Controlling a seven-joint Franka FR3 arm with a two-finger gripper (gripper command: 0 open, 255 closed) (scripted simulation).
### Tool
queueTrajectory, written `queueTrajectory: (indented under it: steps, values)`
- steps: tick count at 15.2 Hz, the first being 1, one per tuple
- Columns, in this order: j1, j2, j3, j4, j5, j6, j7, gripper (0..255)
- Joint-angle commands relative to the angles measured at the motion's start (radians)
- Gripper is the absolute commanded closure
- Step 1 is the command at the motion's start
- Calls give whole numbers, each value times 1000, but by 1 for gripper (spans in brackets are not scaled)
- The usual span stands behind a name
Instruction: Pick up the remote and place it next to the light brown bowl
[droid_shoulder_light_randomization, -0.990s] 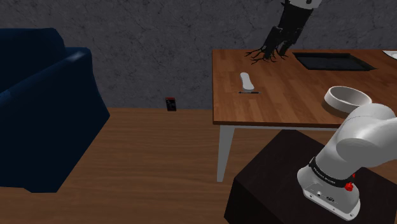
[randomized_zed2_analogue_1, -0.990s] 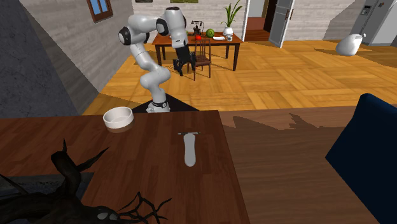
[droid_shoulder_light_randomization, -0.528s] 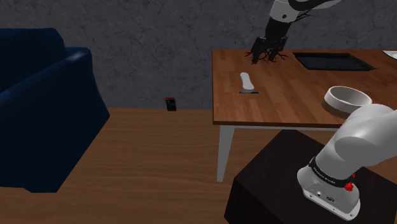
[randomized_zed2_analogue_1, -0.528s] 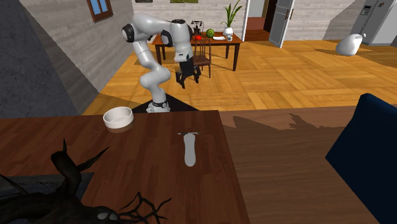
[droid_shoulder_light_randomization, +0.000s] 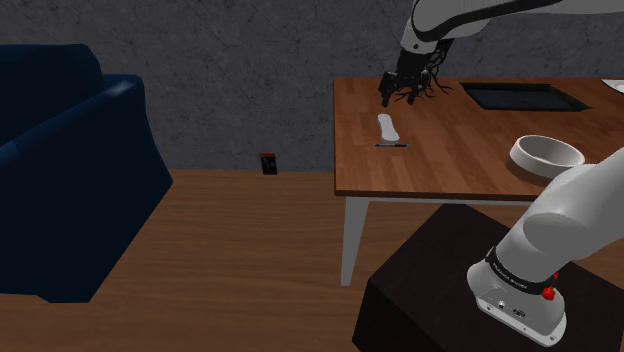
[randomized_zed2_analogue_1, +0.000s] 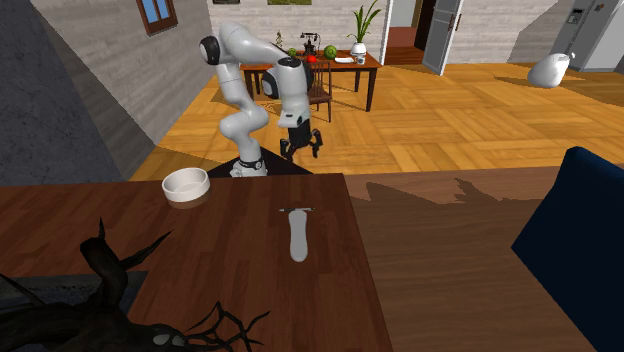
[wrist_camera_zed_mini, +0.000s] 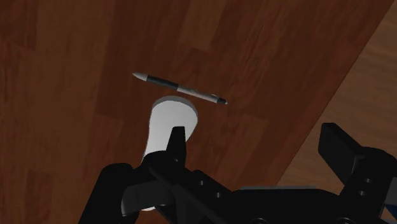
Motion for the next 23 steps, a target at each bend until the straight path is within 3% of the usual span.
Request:
queueTrajectory:
  steps: [1, 16, 23]
  values:
    - [-11, 72, -14, 40, 1, 20, 7, 0]
    - [-106, 601, -104, 371, 76, 120, 43, 0]
    - [-113, 656, -100, 352, 93, 189, 36, 0]
